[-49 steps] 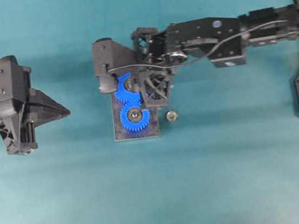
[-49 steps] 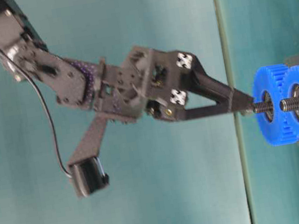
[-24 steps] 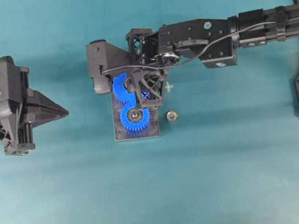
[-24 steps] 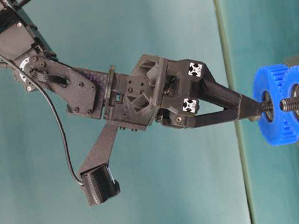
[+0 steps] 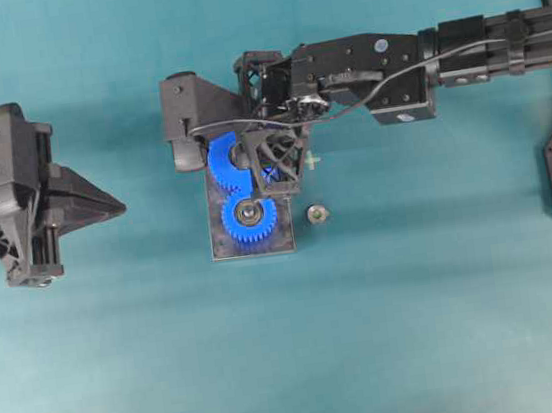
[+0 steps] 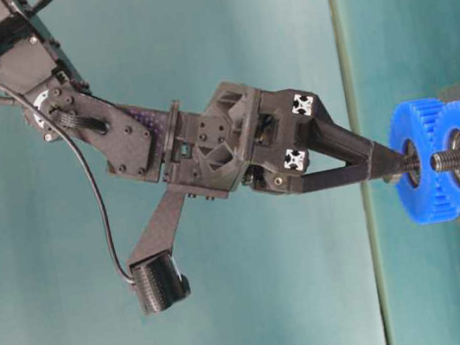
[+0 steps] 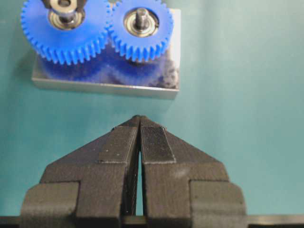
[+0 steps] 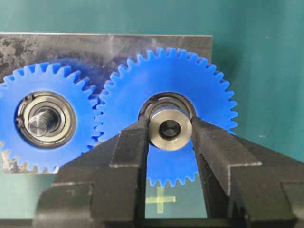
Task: Insert the washer onto the shaft.
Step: 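Carry the washer over the upper gear shaft and lower it on, then release the washer, move the right gripper to the lower washer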
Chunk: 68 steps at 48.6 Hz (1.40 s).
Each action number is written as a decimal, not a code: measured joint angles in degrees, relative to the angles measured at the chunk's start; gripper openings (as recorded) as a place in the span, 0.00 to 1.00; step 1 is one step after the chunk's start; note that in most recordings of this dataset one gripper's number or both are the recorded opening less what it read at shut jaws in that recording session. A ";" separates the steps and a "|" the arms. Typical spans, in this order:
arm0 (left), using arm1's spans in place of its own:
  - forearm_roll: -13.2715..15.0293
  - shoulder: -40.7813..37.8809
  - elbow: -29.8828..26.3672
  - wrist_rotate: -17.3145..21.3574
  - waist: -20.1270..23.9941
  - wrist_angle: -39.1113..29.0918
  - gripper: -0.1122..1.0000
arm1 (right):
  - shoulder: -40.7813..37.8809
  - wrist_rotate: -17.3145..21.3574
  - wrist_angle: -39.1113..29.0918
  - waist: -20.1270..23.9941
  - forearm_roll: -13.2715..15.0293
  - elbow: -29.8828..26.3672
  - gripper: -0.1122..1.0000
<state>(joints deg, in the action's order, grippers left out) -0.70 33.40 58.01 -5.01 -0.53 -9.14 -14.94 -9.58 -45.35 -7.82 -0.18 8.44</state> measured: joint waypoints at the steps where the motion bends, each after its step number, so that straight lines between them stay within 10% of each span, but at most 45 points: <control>1: 0.00 -0.09 0.00 0.00 0.00 -0.09 0.10 | 0.00 0.00 0.00 0.00 -0.09 0.00 0.38; 19: 0.09 0.00 0.00 -0.09 0.00 -0.09 0.10 | -0.35 0.00 -0.09 -0.18 -0.09 -0.26 0.40; 29: 0.00 0.00 -0.09 -0.09 0.00 0.00 0.10 | -0.35 0.00 -0.44 -1.14 0.09 -0.35 0.81; 53: 0.00 0.00 0.00 -0.44 0.00 0.00 0.10 | 8.44 2.02 -2.81 0.09 -0.18 5.10 0.78; 68: 0.00 -0.09 0.09 -0.44 0.00 0.00 0.10 | 14.59 11.78 5.45 4.83 -0.18 18.54 0.78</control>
<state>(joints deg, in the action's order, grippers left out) -0.70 33.31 58.10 -5.45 -0.53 -9.14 -0.35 2.20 -39.90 -2.99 -0.35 26.98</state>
